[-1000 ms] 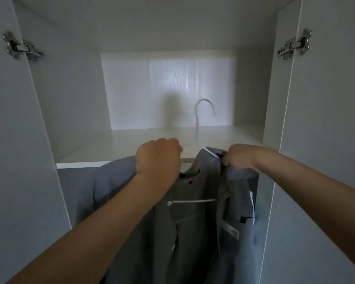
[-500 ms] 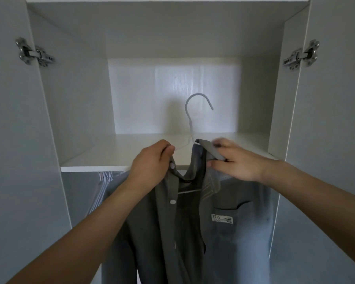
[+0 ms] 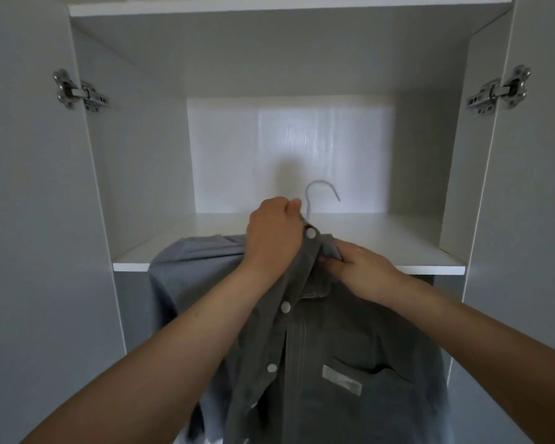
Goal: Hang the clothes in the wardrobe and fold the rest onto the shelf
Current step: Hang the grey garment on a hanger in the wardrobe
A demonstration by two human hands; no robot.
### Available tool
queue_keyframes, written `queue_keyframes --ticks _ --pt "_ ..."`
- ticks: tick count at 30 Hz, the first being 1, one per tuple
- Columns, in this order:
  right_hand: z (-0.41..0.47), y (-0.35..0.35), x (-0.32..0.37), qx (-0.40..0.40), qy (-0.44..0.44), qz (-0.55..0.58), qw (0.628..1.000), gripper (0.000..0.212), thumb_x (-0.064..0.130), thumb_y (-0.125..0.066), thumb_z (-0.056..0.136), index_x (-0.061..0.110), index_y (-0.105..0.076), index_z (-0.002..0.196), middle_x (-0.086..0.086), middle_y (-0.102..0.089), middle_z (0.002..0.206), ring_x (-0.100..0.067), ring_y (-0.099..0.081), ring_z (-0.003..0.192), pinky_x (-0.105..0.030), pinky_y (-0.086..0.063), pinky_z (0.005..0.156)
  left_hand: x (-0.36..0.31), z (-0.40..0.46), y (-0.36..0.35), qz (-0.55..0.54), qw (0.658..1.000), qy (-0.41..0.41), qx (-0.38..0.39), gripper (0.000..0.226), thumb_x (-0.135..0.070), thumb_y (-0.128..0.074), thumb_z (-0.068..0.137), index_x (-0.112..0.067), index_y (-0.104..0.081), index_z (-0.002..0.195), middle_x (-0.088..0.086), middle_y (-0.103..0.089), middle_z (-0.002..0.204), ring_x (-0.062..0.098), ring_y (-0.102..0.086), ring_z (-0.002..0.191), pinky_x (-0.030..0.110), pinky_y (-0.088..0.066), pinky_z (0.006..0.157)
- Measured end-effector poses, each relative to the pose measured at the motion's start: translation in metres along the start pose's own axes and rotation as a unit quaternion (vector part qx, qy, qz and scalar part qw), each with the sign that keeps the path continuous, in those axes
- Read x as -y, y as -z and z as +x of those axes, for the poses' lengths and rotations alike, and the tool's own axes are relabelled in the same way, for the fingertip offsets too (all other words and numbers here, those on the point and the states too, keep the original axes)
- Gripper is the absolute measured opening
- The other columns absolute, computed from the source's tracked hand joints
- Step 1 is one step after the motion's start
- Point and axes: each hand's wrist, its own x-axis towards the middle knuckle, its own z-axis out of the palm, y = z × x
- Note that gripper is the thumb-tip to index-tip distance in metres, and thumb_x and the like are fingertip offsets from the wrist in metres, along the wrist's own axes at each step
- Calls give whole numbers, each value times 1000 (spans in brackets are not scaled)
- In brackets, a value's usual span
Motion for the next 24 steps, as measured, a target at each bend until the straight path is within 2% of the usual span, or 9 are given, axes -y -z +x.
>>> queue_keyframes --ticks 2,4,8,12,14,16,18,21,24 --pt "4 -1 14 7 16 225 974 30 46 -51 84 27 -63 103 1 -69 106 -23 -63 102 -48 -45 97 -9 2 -7 -19 999 -23 28 36 -26 -40 101 -3 -61 81 9 -63 84 25 -58 84 36 -44 77" --pt "3 3 22 12 14 393 919 24 26 -56 78 12 -66 94 -11 -70 97 -28 -65 97 -47 -45 99 -17 5 -5 -10 997 -69 45 34 -27 -38 101 -3 -60 90 10 -64 92 28 -59 89 41 -45 84" --pt "-7 19 13 -43 34 454 889 24 21 -54 77 4 -66 89 -17 -69 88 -28 -66 84 -38 -50 82 -9 23 30 169 971 -156 61 33 -31 -28 101 -27 -50 125 -5 -50 132 26 -41 122 38 -25 104" --pt "-11 26 -1 -81 50 486 869 12 14 -55 80 5 -63 77 -10 -63 72 -19 -60 70 -30 -44 71 41 41 61 257 947 -141 132 45 -33 -31 97 -34 -33 143 -3 -33 149 20 -23 139 41 -8 116" --pt "-9 26 -3 -75 61 490 866 26 20 -58 78 -3 -63 85 -17 -62 80 -24 -58 77 -33 -42 76 66 40 58 320 923 -163 136 43 -38 -31 97 -27 -40 137 4 -48 137 28 -40 128 45 -25 111" --pt "-7 26 -2 -67 58 472 877 39 24 -59 79 -13 -59 91 -19 -60 84 -25 -56 80 -34 -40 79 79 36 56 269 935 -197 117 34 -35 -31 99 -18 -54 117 8 -62 110 29 -56 102 37 -42 89" --pt "-5 25 -4 -60 37 434 898 36 24 -54 90 -10 -60 94 -17 -63 86 -22 -58 81 -35 -40 82 86 30 57 201 949 -198 140 25 -29 -36 102 -16 -57 106 5 -65 96 24 -60 88 32 -45 76" --pt "-1 20 -3 -39 29 342 939 31 37 -48 90 14 -68 97 -2 -71 98 -17 -63 97 -38 -42 94 81 23 59 151 952 -158 215 22 -29 -40 102 -21 -60 102 -4 -64 92 14 -58 84 27 -44 76" --pt "1 13 11 -17 53 296 954 29 27 -43 96 8 -64 98 -7 -68 102 -20 -61 99 -36 -42 94 63 11 47 109 941 -130 291 28 -31 -42 101 -17 -56 81 -6 -56 74 7 -52 71 23 -40 67"
